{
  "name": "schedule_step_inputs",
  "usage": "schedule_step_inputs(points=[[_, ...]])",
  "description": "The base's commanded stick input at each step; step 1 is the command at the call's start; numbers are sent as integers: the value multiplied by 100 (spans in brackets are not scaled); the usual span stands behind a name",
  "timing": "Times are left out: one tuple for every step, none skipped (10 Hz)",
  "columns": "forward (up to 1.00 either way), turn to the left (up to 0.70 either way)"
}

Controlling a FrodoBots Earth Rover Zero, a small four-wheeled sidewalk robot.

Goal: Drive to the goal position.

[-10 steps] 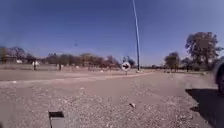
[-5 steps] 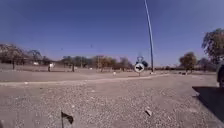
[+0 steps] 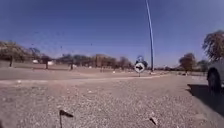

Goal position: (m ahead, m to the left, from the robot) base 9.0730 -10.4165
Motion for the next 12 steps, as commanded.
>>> schedule_step_inputs(points=[[50, 0], [50, 0], [50, 0], [50, 0], [50, 0], [50, 0], [50, 0], [50, 0], [50, 0], [50, 0], [50, 0], [50, -25]])
